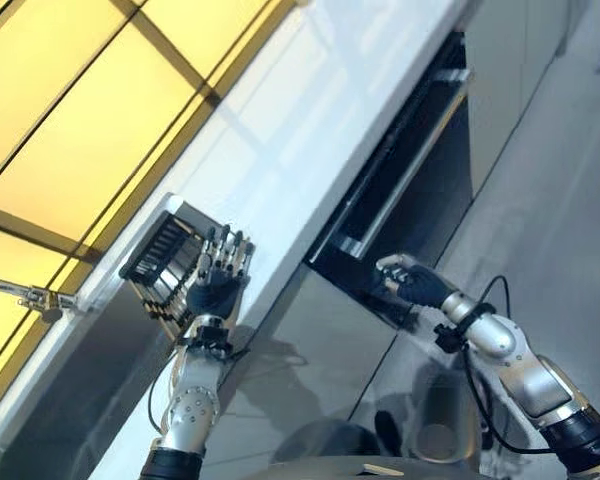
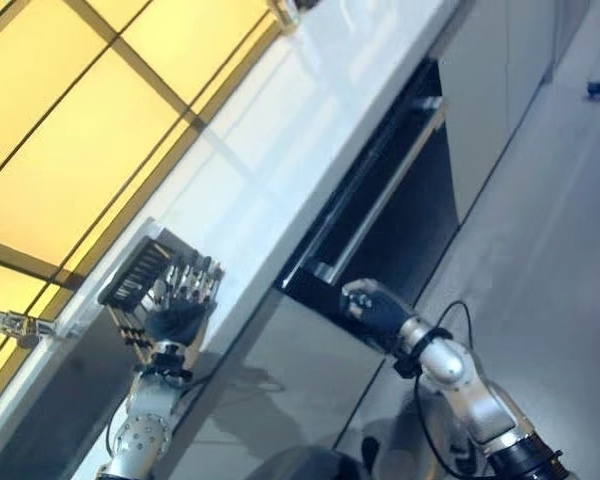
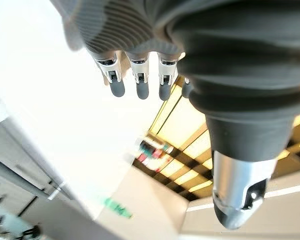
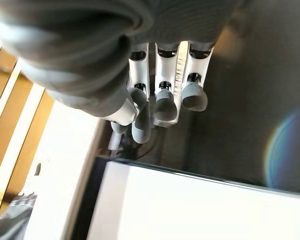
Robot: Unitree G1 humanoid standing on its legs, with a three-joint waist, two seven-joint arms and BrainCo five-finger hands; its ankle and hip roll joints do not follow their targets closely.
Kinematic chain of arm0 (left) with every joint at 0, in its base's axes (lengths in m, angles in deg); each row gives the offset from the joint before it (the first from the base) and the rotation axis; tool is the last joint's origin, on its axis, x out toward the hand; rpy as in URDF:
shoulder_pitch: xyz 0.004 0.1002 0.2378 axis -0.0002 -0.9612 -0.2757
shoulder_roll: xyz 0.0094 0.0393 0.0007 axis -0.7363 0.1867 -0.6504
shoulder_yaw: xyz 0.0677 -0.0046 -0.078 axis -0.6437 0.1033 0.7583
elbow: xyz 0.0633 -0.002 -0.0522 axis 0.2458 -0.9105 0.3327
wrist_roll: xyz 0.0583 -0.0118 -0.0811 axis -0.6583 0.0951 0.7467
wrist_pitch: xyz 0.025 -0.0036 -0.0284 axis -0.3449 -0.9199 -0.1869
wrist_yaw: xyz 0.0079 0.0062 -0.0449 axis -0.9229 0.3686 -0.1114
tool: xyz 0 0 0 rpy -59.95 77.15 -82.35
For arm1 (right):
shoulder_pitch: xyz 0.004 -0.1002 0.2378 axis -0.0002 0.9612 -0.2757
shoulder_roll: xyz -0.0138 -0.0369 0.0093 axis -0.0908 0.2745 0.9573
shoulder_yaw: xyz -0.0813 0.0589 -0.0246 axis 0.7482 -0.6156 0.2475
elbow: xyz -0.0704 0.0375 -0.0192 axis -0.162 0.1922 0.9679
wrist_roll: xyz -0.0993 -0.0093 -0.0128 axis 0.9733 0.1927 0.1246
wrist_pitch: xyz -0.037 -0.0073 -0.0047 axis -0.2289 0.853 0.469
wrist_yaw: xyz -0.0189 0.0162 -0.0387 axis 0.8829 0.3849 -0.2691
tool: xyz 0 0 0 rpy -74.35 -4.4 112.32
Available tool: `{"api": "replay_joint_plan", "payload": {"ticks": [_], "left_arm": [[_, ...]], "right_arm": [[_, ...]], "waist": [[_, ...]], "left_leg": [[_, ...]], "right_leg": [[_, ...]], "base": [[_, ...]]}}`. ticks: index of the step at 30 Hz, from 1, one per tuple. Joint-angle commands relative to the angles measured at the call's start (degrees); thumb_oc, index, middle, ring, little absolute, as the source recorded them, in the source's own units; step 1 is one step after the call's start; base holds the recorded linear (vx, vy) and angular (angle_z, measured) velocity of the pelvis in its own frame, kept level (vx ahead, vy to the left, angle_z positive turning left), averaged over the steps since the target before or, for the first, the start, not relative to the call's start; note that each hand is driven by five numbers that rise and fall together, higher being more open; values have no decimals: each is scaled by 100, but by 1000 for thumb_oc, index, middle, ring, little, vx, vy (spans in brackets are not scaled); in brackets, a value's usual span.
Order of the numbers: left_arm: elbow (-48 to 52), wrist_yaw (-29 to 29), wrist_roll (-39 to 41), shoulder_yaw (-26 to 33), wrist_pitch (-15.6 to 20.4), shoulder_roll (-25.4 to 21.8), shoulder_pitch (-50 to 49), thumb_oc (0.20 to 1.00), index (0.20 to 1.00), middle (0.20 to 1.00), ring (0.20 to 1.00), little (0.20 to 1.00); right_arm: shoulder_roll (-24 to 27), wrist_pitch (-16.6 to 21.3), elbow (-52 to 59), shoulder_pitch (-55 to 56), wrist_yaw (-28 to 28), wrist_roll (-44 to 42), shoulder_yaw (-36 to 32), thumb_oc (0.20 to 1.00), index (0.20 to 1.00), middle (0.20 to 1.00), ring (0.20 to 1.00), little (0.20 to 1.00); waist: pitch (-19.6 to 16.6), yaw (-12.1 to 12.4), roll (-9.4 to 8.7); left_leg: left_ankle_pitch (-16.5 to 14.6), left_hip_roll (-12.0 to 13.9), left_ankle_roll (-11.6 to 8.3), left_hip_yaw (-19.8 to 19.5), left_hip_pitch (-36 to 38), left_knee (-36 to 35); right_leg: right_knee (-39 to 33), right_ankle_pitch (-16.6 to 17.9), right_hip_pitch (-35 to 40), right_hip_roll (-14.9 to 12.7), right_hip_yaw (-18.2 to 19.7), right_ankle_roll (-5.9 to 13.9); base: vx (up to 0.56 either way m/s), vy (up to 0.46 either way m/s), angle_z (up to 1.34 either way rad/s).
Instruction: Pick up plates and place into dishwasher.
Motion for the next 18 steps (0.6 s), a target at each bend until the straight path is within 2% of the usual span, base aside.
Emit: {"api": "replay_joint_plan", "payload": {"ticks": [1, 3, 6, 10, 15, 18], "left_arm": [[62, 0, 48, 254, 91, -480, 67, 1000, 1000, 1000, 1000, 1000], [78, 44, 43, 316, 21, -545, 73, 1000, 1000, 1000, 1000, 1000], [108, 201, -200, 431, -188, -664, -3, 1000, 1000, 1000, 1000, 1000], [166, 409, -293, 647, -487, -733, -112, 1000, 1000, 1000, 1000, 1000], [162, 477, -392, 724, -629, -729, -52, 1000, 1000, 1000, 1000, 1000], [110, 502, -527, 699, -669, -719, 25, 1000, 1000, 1000, 1000, 1000]], "right_arm": [[-320, 630, 249, -571, -71, -454, -13, 200, 200, 200, 200, 200], [-391, 692, 204, -550, -28, -501, -51, 200, 200, 200, 200, 200], [-604, 806, 119, -404, 205, -596, -77, 200, 200, 200, 200, 200], [-867, 925, 93, -167, 349, -799, -164, 200, 200, 200, 200, 200], [-1032, 1036, 97, -181, 434, -950, -176, 200, 200, 200, 200, 200], [-1081, 883, 91, -213, 606, -1136, -215, 200, 200, 200, 200, 200]], "waist": [[-489, 212, -533], [-612, 282, -697], [-865, 452, -1083], [-1130, 628, -1471], [-1292, 781, -1709], [-1341, 822, -1771]], "left_leg": [[154, -192, 320, -84, -147, -39], [197, -134, 308, -146, -62, -161], [264, 23, 270, -197, 48, -379], [358, 210, 225, -205, 134, -653], [483, 386, 167, -195, 219, -957], [556, 456, 117, -202, 239, -1086]], "right_leg": [[-1716, 644, 1083, 84, 145, 68], [-1958, 705, 1273, 153, 36, 74], [-2410, 833, 1579, 381, -107, 56], [-2920, 1019, 1848, 615, -231, 44], [-3343, 1179, 2045, 793, -366, 30], [-3476, 1240, 2095, 855, -407, 28]], "base": [[-22, -144, 43], [-35, -164, 25], [-38, -259, 12], [-46, -227, 14], [-62, -127, 4], [-61, -62, 1]]}}
